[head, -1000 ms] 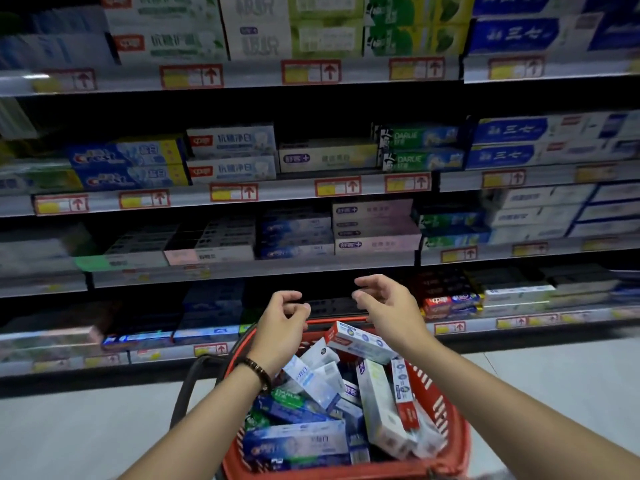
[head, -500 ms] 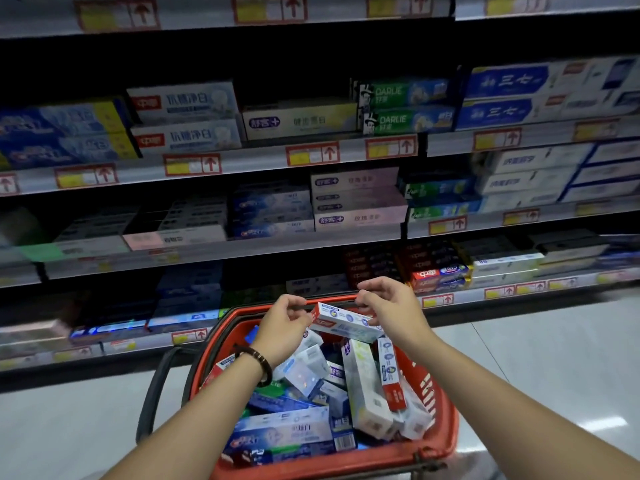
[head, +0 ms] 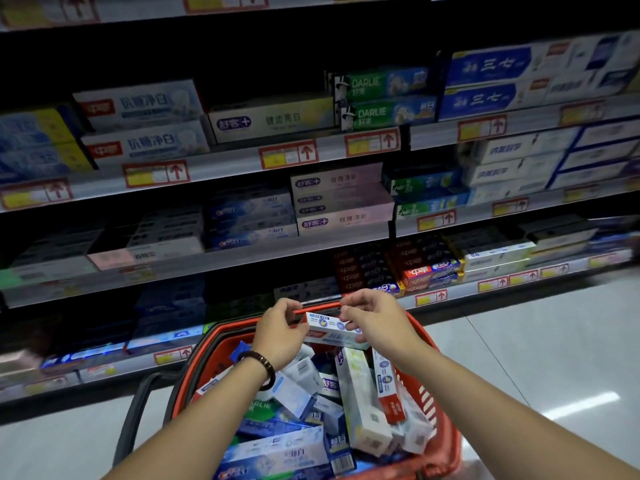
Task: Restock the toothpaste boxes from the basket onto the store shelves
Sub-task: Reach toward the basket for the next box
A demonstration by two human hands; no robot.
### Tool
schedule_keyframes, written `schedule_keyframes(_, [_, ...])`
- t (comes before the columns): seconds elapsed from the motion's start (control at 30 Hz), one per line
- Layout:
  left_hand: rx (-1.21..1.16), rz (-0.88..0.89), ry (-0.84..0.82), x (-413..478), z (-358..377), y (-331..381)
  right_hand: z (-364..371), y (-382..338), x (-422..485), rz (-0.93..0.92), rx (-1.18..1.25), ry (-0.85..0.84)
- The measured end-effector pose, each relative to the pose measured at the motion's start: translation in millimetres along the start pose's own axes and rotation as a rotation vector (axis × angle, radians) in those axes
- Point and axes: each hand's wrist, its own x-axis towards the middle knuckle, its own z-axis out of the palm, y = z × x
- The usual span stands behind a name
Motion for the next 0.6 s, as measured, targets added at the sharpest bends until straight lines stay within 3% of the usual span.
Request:
schedule_keyframes(0.37, [0.126, 0.057, -0.046, 11.4, 23.2, -12.1, -9.3, -2.4, 10.0, 0.075, 0.01, 0.011])
schedule_keyframes(0.6, [0.178, 0.083, 0.039, 14.6, 36.0, -15.9, -10.3, -6.2, 12.3, 0.119, 0.019, 0.0])
